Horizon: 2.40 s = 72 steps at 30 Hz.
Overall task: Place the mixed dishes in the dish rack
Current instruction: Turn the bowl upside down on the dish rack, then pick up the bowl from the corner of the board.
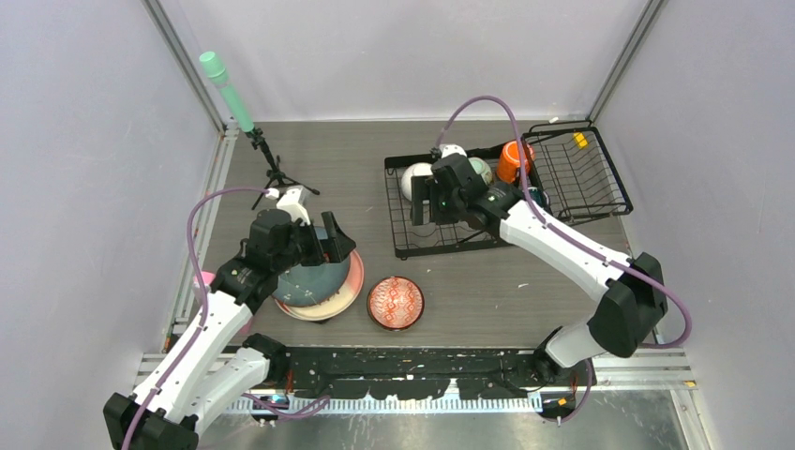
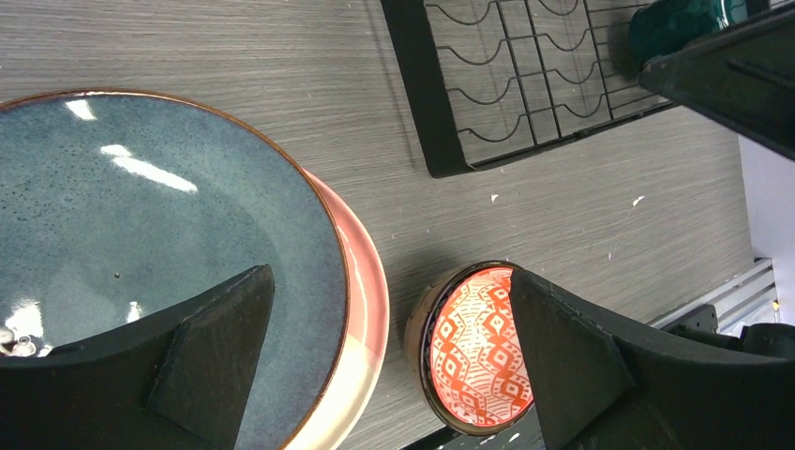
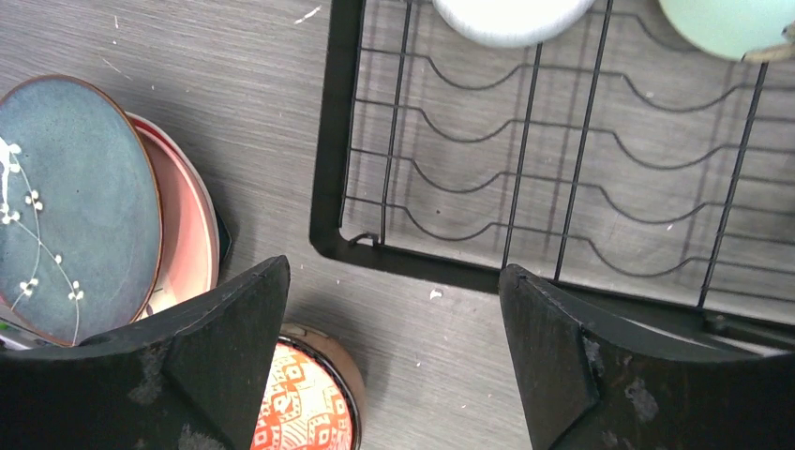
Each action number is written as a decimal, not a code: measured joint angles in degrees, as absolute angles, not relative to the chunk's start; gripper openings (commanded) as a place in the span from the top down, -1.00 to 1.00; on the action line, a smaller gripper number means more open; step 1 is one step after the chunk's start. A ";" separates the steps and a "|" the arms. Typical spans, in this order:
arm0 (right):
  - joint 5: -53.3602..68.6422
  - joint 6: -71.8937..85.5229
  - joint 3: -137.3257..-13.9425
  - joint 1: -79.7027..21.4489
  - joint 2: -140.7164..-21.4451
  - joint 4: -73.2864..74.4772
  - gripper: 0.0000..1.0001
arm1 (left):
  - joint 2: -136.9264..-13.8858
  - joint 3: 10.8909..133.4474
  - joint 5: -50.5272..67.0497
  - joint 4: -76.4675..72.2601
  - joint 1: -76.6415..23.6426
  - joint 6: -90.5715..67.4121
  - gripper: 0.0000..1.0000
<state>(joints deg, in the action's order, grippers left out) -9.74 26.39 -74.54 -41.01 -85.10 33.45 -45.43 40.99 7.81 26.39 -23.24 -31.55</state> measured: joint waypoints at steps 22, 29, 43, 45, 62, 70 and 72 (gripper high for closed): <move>-4.23 39.92 -58.70 -41.01 -72.62 29.02 -0.71 | -53.04 41.10 15.70 25.21 -23.79 -29.39 -0.87; 0.14 42.89 -54.52 -41.01 -70.59 28.05 -0.61 | -54.17 41.10 17.04 25.36 -28.38 -27.79 -0.68; 9.34 48.84 -47.22 -41.01 -69.89 23.88 -0.48 | -60.10 41.10 15.90 25.52 -38.94 -27.16 -0.36; 9.69 49.56 -46.57 -41.01 -69.89 23.51 -0.48 | -60.10 41.10 15.57 25.52 -40.18 -28.03 -0.34; 10.04 50.35 -44.29 -41.01 -69.73 21.98 -0.44 | -63.99 41.10 11.51 25.89 -44.07 -31.09 -0.26; 9.98 50.52 -44.01 -41.01 -69.73 21.91 -0.43 | -64.66 41.10 11.09 26.44 -45.01 -31.44 -0.25; 9.76 50.59 -44.01 -41.01 -69.71 21.87 -0.43 | -64.66 41.10 11.09 26.44 -45.06 -31.51 -0.25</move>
<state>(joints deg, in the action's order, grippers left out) 9.76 50.59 -44.01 -41.01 -69.71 21.87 -64.66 41.10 11.09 26.44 -45.06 -31.51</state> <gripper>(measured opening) 0.718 0.628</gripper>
